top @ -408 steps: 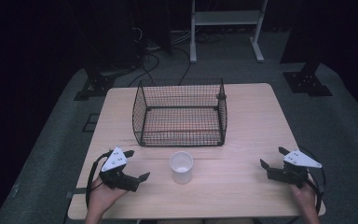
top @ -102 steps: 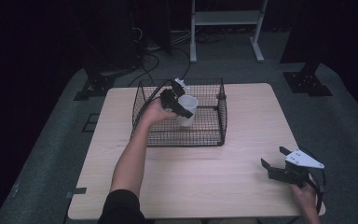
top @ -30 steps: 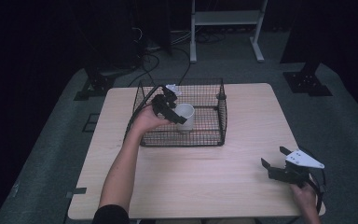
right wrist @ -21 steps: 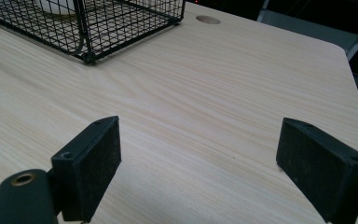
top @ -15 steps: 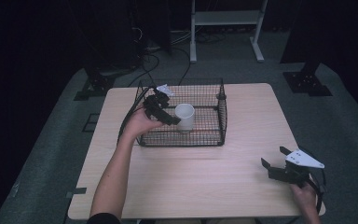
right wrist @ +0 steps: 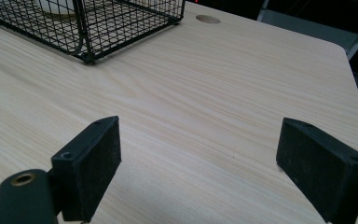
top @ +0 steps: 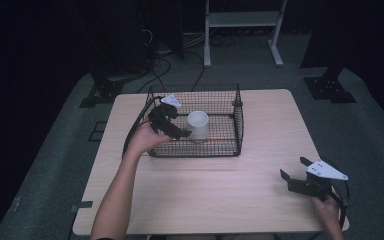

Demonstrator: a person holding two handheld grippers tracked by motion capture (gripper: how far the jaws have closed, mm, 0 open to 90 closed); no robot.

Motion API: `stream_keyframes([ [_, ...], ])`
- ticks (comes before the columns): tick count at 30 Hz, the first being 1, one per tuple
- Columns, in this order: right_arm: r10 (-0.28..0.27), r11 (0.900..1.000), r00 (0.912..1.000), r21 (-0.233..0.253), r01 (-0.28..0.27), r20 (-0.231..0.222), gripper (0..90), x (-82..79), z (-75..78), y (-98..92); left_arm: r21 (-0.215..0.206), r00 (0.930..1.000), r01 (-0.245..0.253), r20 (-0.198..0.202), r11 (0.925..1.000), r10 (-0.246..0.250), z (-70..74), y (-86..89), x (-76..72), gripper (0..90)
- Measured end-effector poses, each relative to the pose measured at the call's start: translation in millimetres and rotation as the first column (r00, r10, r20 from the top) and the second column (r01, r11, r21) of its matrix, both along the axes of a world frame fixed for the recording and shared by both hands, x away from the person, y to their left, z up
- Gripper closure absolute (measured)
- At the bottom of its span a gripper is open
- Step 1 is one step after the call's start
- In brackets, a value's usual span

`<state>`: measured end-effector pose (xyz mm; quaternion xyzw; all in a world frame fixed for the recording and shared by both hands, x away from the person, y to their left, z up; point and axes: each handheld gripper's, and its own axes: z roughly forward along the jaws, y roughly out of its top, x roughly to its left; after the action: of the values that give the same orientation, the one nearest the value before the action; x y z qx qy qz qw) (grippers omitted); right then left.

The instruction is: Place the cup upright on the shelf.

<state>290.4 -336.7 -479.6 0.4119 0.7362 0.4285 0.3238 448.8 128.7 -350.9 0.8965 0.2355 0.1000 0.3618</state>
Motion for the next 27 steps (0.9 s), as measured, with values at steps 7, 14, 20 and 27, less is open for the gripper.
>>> stream_keyframes([
  [7,0.0,1.0,1.0,0.0,0.0,-0.001,13.1,0.2,0.0,0.1,-0.014,0.9996,0.011,0.025,0.9998,-0.01,2.5,0.7,-12.7,7.0],
  [14,0.0,1.0,1.0,-0.001,0.0,0.0,13.1,0.1,0.0,0.2,-0.02,0.9988,0.024,0.044,0.9995,-0.023,4.8,0.2,-25.6,7.0],
  [20,0.001,1.0,1.0,-0.001,-0.001,0.0,13.1,0.1,0.0,0.1,-0.03,0.9982,0.029,0.053,0.9991,-0.027,4.6,1.8,-34.6,7.0],
  [27,0.0,1.0,1.0,-0.002,0.0,0.001,13.1,0.2,-0.1,0.2,-0.048,0.9975,0.037,0.062,0.9982,-0.034,3.7,3.2,-47.6,7.0],
])
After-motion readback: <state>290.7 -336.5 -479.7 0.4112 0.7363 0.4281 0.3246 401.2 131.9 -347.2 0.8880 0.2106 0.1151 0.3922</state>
